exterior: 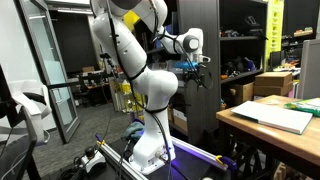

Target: Close the book.

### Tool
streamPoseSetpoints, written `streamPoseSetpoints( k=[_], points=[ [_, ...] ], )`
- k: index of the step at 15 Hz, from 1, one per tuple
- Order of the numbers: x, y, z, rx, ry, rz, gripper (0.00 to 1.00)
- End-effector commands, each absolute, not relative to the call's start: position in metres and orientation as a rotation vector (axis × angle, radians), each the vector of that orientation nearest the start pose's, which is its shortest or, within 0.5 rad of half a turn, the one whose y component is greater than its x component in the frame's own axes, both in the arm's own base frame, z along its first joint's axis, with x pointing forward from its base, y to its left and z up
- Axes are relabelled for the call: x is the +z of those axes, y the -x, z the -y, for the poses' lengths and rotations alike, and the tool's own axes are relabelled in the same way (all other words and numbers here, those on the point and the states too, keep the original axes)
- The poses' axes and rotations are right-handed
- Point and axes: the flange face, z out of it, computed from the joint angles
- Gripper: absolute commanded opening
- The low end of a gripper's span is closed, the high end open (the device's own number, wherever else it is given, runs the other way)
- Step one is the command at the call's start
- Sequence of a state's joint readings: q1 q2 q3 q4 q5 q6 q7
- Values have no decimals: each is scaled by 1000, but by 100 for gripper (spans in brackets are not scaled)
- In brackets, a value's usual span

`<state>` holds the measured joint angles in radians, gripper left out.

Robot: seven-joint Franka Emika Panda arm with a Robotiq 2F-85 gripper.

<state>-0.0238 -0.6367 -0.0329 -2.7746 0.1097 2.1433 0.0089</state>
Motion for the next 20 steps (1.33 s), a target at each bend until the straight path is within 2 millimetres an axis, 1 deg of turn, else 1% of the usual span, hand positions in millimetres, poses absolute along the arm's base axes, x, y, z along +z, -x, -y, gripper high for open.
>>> streamPoseSetpoints(
  k=[1,2,3,5,7,9,11,16,18,20],
  points=[
    [401,-340,17,-97,3084,-259,100],
    [404,-340,21,-115,3087,-289,100],
    [403,-335,26,-139,3084,-321,100],
    [406,-337,34,-152,3083,-362,100],
    [403,-337,37,-166,3104,-390,100],
    [401,-342,37,-158,3131,-398,100],
    [393,-345,29,-129,3141,-383,100],
    [374,-367,4,-142,3192,-403,100],
    [367,-375,-1,-158,3222,-424,100],
    [362,-383,-2,-171,3244,-453,100]
  ],
)
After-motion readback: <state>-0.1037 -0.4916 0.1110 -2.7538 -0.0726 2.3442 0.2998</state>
